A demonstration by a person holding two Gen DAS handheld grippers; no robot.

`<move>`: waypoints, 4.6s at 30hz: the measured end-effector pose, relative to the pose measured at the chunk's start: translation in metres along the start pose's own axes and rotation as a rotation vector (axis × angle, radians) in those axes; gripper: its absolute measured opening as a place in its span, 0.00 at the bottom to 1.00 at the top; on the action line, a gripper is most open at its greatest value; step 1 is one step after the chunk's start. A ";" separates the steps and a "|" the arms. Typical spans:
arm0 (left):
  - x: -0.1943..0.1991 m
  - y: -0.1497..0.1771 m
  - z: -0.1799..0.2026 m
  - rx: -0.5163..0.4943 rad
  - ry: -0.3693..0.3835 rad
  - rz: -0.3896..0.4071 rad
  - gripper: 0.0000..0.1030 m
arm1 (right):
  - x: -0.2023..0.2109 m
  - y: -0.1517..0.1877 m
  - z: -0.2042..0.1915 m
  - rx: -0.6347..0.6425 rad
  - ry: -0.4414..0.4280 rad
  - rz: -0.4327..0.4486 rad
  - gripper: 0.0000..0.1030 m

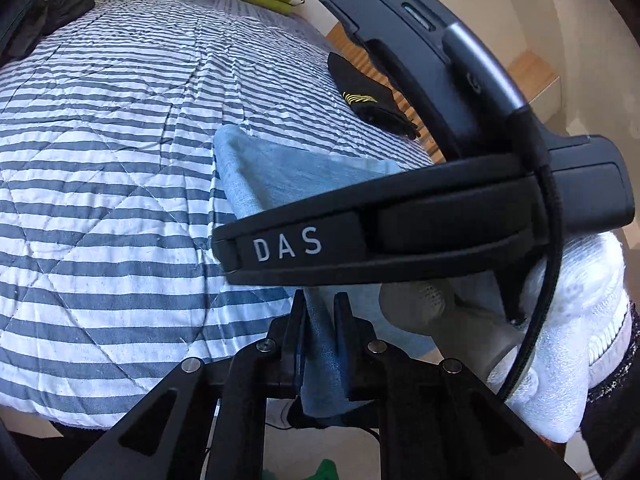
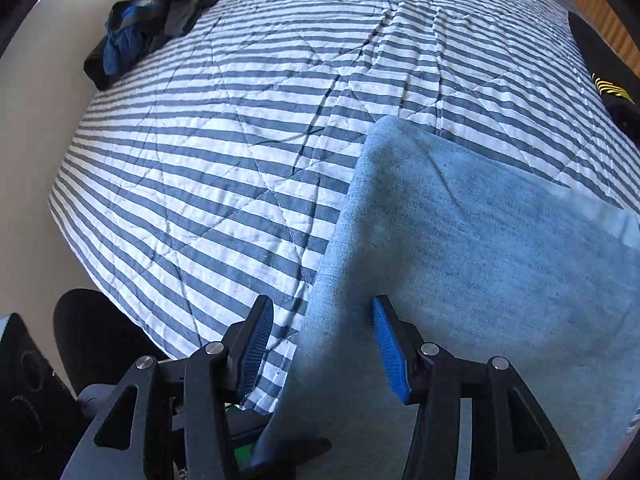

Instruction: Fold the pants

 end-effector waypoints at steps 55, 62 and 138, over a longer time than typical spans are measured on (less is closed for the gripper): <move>-0.208 0.023 0.250 -0.622 0.245 -0.378 0.46 | 0.128 0.043 0.457 -0.565 -0.208 0.476 0.33; -0.199 0.025 0.256 -0.642 0.250 -0.382 0.46 | 0.140 0.057 0.441 -0.515 -0.039 0.512 0.06; -0.283 -0.101 0.170 -0.248 0.100 -0.391 0.74 | 0.133 0.137 0.477 -0.636 0.026 0.499 0.69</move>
Point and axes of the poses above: each gripper's, at about its wrist camera, not at the fingertips, and x roughly against the way its jaws point, z to its right, y to its underside, the point moved 7 cm from there along -x, roughly the way its jaws point, and after that the axes turned 8 degrees about -x, right-handed, at the moved point
